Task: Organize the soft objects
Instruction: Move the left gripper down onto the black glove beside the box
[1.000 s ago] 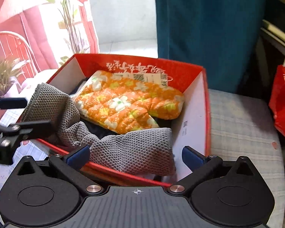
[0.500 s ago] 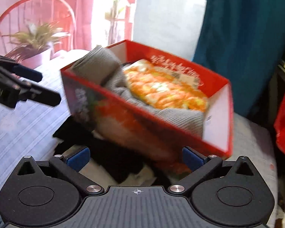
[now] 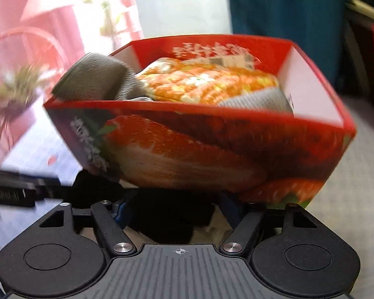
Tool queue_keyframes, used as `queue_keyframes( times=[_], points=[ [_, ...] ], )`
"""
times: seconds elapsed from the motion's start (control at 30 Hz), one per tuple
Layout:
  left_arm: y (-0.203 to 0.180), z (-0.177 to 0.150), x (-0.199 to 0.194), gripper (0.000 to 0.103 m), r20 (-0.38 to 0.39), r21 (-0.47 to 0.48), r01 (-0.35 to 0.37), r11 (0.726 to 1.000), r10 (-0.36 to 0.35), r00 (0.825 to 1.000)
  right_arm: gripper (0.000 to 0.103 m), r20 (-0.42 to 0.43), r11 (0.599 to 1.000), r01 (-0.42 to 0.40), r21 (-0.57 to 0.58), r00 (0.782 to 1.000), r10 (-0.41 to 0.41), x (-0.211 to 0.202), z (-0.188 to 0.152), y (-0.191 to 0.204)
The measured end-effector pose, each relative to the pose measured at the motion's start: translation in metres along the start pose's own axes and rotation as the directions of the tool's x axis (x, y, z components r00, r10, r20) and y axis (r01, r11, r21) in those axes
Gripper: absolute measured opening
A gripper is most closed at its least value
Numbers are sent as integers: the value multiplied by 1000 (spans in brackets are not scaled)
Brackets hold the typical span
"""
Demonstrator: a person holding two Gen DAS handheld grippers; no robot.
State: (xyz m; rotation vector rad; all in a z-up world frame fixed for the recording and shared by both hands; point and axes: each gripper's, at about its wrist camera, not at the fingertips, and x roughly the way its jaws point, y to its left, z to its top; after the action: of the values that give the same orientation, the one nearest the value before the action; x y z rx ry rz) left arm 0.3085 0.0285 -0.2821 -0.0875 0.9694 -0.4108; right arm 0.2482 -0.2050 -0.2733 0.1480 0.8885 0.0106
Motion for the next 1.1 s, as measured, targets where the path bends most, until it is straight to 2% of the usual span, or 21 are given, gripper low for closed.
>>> queue_keyframes(
  times=[0.07,0.2,0.27,0.33,0.37,0.43,0.8,1.1],
  points=[
    [-1,-3,7,66,-11,-6,14,1000,-14,1000,63,-1,1000,-1,11,1000,1,7,-6,0],
    [-4,-7,17,65,-17,-8,34,999,-34,999,60,14,999,3,-44,1000,-2,14,-15,4],
    [-7,-9,20,51,-30,8,32,999,-32,999,58,18,999,-21,-32,1000,21,14,-18,0],
    [-12,-11,21,47,-25,50,14,999,-13,1000,58,15,999,-36,-24,999,36,13,-20,-3],
    [-13,-13,21,39,-27,66,12,998,-10,1000,58,13,999,-43,-19,999,43,12,-22,-4],
    [-15,-15,21,29,-33,79,19,997,-16,999,58,17,999,-51,-10,999,51,10,-25,-6],
    [-35,-24,-3,20,-3,141,6,990,-6,1000,58,39,999,-33,-18,999,34,-4,-42,-4],
    [-35,-52,-39,20,54,91,16,996,-21,998,50,115,998,-3,-58,993,9,-33,-58,7]
  ],
)
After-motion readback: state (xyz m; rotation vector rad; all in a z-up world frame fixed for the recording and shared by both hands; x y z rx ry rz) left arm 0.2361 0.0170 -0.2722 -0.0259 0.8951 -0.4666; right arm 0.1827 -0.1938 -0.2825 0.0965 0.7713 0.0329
